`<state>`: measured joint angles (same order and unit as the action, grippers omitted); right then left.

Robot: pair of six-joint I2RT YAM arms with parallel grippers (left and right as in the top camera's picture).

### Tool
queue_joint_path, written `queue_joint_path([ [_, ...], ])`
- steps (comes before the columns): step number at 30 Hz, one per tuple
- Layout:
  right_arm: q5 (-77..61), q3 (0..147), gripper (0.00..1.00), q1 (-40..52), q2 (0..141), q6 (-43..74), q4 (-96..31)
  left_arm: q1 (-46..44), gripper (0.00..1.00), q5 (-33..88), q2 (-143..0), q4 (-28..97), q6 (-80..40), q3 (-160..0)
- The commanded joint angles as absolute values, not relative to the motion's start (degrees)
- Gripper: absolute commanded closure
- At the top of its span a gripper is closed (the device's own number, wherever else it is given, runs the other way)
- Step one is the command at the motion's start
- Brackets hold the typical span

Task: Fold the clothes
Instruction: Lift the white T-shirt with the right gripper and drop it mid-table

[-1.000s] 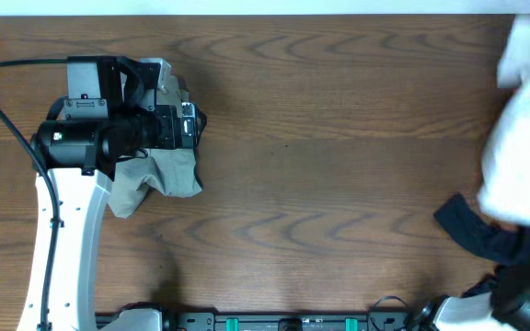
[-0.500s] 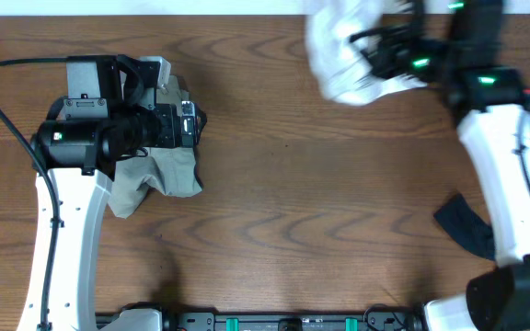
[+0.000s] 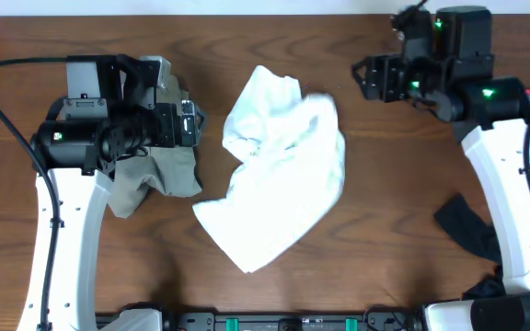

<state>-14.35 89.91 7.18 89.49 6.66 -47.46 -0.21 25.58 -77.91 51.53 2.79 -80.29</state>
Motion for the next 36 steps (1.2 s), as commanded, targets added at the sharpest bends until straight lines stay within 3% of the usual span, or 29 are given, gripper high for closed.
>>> queue_joint_path([
  [1, -1.2, 89.6, 0.22, 4.5, 90.5, 11.4, -52.1, -0.3, 0.02, 26.4, -77.8, 51.4, 2.3, -81.5],
  [5, -2.2, 86.6, 0.38, 0.9, 92.7, 18.6, -60.4, -0.3, 0.02, 26.4, -77.8, 51.4, 2.3, -81.5],
  [8, -2.7, 80.9, 0.60, -0.2, 94.9, 22.3, -63.9, -0.3, 0.02, 26.4, -77.8, 51.3, 2.3, -81.5],
  [9, -2.3, 78.8, 0.74, -0.5, 95.6, 22.9, -63.9, -0.3, 0.02, 26.4, -77.8, 51.3, 2.3, -81.5],
  [10, -0.4, 75.9, 0.98, -1.0, 96.5, 25.2, -63.9, -0.3, 0.02, 26.4, -77.8, 51.3, 2.3, -81.5],
  [15, 4.8, 65.8, 0.99, -5.0, 98.2, 35.0, -62.7, -0.3, 0.02, 26.4, -77.8, 51.5, 2.3, -81.5],
  [20, 5.1, 59.0, 0.99, -13.1, 98.2, 36.3, -62.1, -0.3, 0.02, 26.3, -77.8, 51.3, 2.3, -81.5],
  [36, 13.0, 52.9, 0.99, -48.3, 98.1, 42.8, -48.4, -0.3, 0.02, 26.4, -77.8, 51.2, 2.3, -81.5],
])
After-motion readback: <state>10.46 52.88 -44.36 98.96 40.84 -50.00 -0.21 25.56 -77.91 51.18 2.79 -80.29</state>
